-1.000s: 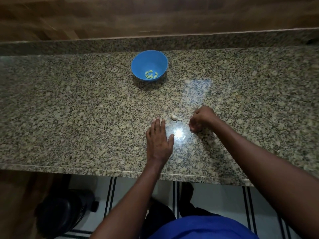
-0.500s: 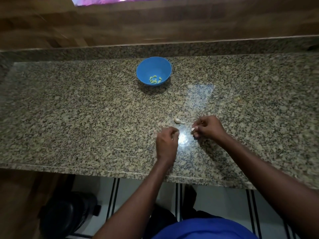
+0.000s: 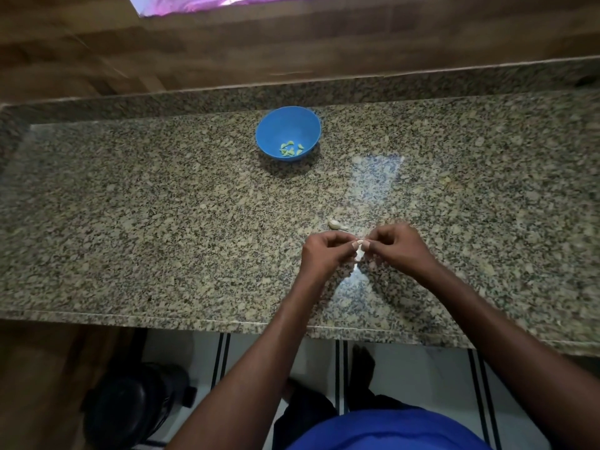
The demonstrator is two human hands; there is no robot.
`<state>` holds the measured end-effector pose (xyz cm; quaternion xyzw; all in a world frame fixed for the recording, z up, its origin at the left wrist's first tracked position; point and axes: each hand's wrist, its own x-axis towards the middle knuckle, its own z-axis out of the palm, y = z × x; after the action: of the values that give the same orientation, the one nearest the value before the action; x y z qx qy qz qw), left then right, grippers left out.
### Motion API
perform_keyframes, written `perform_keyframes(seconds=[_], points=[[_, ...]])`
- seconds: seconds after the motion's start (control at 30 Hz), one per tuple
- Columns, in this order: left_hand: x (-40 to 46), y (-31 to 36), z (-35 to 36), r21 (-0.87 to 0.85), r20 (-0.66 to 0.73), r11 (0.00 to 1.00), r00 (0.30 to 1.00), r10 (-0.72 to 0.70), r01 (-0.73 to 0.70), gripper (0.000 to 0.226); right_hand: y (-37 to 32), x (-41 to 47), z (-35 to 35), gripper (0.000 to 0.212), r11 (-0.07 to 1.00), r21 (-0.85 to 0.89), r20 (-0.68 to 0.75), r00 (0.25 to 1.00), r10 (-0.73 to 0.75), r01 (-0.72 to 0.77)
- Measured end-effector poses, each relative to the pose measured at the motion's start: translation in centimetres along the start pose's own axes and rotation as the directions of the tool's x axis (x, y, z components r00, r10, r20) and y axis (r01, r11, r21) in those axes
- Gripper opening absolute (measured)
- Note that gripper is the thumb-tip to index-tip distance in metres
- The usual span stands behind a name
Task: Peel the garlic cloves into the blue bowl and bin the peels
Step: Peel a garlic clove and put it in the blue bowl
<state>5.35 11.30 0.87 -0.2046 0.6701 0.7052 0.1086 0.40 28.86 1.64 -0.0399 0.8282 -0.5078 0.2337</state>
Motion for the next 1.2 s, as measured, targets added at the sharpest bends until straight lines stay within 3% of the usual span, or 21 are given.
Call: perform_keyframes(seconds=[0.17,0.3,0.4,0.5,0.6,0.7,0.8,0.9,1.0,1.2], points=[[0.2,0.7,0.0,0.072,0.069,0.997,0.997,0.021,-0.026,0.013,-1.0,0.0,-1.1,0.026,0.999,-0.030,0.189,0.981,0.034,-0.029],[0.4,1.5,0.0,0.076,0.108,0.997,0.994,0.013,-0.021,0.008,-0.7,0.3,-1.5,0.028,0.981,0.132,0.268,0.957,0.106,-0.145],[0.4,1.4,-0.1,0.061,0.132,0.998,0.991,0.018,-0.026,0.007,0.0,1.0,-1.5,0.033,0.883,0.340,0.392,0.902,0.179,-0.323],[0.5,1.3,-0.4,0.031,0.140,0.999,0.990,0.007,-0.012,0.011,0.3,1.0,-1.6,0.032,0.797,0.433,0.472,0.859,0.199,-0.422],[0.7,1.5,-0.1,-0.029,0.097,0.994,0.990,-0.102,0.106,0.005,0.2,0.5,-1.5,0.029,0.927,0.261,0.311,0.932,0.184,-0.270],[0.9,2.2,0.3,-0.182,0.083,0.937,0.954,-0.289,0.299,0.003,0.3,0.3,-0.8,0.026,0.995,-0.093,0.085,0.996,-0.025,0.033],[1.7,2.3,0.2,-0.272,0.127,0.901,0.940,-0.316,0.339,0.008,0.3,0.0,-1.0,0.024,0.996,0.020,0.055,0.995,-0.085,0.084],[1.6,2.0,0.4,-0.252,0.136,0.932,0.963,-0.231,0.259,0.010,0.3,0.1,-2.0,0.024,0.950,0.279,0.194,0.977,0.086,-0.139],[1.6,1.0,0.7,-0.126,0.115,0.988,0.991,-0.075,0.090,0.011,0.3,0.6,-2.3,0.025,0.844,0.407,0.310,0.922,0.233,-0.350],[1.8,0.9,0.9,-0.014,0.075,0.999,0.996,0.041,-0.040,0.013,0.1,0.6,-2.4,0.026,0.608,0.572,0.464,0.828,0.314,-0.551]])
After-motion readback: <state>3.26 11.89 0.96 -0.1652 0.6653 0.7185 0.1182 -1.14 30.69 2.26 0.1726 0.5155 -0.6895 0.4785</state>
